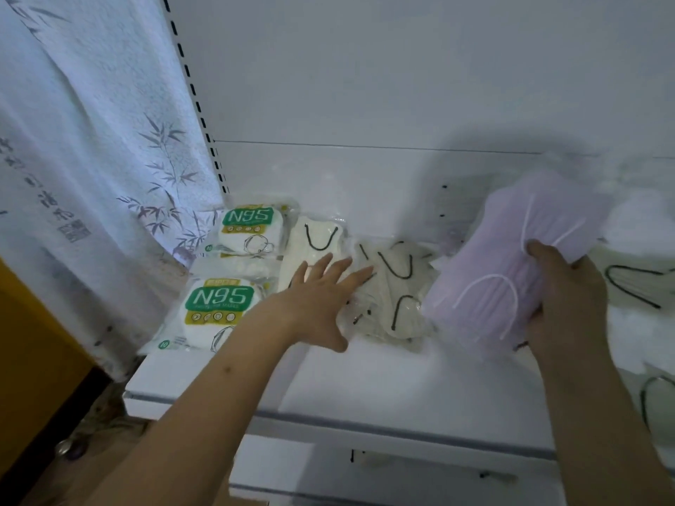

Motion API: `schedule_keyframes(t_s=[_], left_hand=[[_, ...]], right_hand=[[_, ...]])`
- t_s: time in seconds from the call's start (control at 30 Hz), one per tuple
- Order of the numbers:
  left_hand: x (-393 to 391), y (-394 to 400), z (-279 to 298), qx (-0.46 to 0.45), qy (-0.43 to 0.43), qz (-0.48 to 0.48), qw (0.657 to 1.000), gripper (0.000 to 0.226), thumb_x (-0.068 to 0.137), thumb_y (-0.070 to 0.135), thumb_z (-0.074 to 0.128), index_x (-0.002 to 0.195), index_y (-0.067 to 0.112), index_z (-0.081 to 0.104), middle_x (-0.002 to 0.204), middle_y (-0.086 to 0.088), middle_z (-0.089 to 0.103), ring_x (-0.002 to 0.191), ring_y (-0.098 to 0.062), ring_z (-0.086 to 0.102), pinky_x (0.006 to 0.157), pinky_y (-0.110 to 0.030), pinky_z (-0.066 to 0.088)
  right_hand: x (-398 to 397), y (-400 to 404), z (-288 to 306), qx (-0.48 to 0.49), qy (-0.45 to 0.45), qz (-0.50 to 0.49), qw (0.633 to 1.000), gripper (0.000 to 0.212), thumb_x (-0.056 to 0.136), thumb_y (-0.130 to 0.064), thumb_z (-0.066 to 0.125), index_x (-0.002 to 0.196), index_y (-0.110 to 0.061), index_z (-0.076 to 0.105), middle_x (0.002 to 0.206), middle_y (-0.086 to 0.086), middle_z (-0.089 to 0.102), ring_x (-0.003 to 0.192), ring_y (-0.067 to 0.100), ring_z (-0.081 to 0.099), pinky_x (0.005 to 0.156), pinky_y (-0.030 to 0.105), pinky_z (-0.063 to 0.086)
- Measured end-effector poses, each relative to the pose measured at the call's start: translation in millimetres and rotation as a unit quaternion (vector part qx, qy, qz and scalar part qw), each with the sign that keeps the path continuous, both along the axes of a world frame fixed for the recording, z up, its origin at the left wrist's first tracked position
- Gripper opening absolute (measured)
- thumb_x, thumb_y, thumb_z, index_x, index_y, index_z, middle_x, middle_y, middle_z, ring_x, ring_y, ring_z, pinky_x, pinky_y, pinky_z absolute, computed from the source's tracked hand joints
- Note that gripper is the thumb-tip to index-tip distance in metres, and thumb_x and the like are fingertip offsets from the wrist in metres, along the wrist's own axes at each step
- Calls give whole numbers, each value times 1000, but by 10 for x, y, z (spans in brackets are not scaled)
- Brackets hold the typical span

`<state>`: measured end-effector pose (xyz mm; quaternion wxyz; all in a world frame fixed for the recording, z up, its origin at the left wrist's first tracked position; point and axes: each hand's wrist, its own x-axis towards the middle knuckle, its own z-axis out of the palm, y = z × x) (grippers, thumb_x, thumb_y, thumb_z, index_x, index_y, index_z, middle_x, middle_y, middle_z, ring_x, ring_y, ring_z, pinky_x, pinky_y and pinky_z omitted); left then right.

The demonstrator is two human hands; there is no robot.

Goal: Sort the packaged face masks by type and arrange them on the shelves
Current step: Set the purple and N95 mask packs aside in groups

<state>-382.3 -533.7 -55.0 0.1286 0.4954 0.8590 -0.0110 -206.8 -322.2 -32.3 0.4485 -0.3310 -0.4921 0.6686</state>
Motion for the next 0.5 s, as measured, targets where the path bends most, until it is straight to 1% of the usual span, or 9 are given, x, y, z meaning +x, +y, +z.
schedule_keyframes(t_s=[0.1, 0.2, 0.27, 0.33, 0.37, 0.4, 0.43, 0.47, 0.5], left_hand=[[136, 122, 27, 47, -10, -75, 996, 115, 77, 59, 75, 157, 44, -6, 168, 7, -9, 154, -19, -15, 125, -50, -6], [121, 406, -186, 88, 40, -110, 989, 90, 83, 67, 64, 157, 40, 21, 166, 2, 18, 153, -23, 12, 124, -48, 10], [86, 526, -240, 113, 56, -99, 987, 78, 88, 61, 62, 155, 34, 32, 163, 2, 27, 152, -24, 17, 122, -44, 11], [94, 467, -199, 132, 59, -70, 987, 83, 89, 52, 65, 158, 33, 23, 167, 2, 16, 155, -21, 4, 124, -43, -1], [134, 366, -142, 143, 30, -57, 988, 88, 88, 43, 67, 159, 32, 17, 168, 3, 10, 156, -18, -2, 125, -43, -4], [209, 237, -71, 180, -57, -43, 981, 91, 85, 33, 65, 160, 32, 14, 168, 5, 11, 155, -14, 0, 126, -40, 2], [321, 88, 7, 249, -201, -14, 947, 90, 81, 27, 63, 158, 35, 18, 165, 8, 22, 154, -10, 13, 125, -35, 14], [459, -49, 79, 338, -377, 41, 861, 85, 78, 27, 63, 155, 39, 28, 156, 11, 41, 146, -8, 33, 119, -32, 31], [595, -138, 132, 428, -516, 104, 734, 75, 78, 30, 67, 148, 40, 40, 141, 9, 58, 132, -12, 54, 108, -35, 45]], right_hand=[[133, 51, 44, -23, 18, -15, 999, 35, 80, -23, 75, 114, -20, 68, 111, -6, 72, 103, 19, 69, 92, 43, 54], [184, 37, 79, -60, 35, -17, 997, 22, 81, -18, 70, 103, -20, 67, 103, -5, 71, 96, 17, 68, 88, 38, 54], [179, -15, 96, -92, 44, -10, 995, 16, 83, -15, 64, 98, -22, 65, 102, -5, 70, 99, 17, 67, 87, 36, 53], [171, -102, 89, -102, 56, 13, 993, 24, 86, -12, 60, 109, -20, 65, 109, -5, 72, 104, 17, 68, 88, 36, 55], [163, -165, 92, -103, 71, 24, 992, 27, 89, -9, 58, 114, -18, 64, 111, -4, 72, 103, 16, 68, 87, 34, 56], [155, -241, 96, -104, 93, 36, 990, 29, 90, -6, 56, 117, -15, 64, 111, -4, 73, 102, 14, 69, 86, 31, 57], [138, -331, 98, -110, 117, 47, 986, 30, 91, -3, 55, 118, -14, 64, 111, -3, 73, 101, 13, 69, 84, 28, 57], [115, -429, 99, -121, 140, 55, 981, 30, 92, -1, 54, 118, -13, 64, 110, -3, 73, 101, 12, 69, 82, 27, 57], [88, -541, 95, -134, 161, 67, 976, 30, 93, 0, 53, 118, -14, 64, 110, -3, 73, 101, 12, 69, 81, 26, 57]])
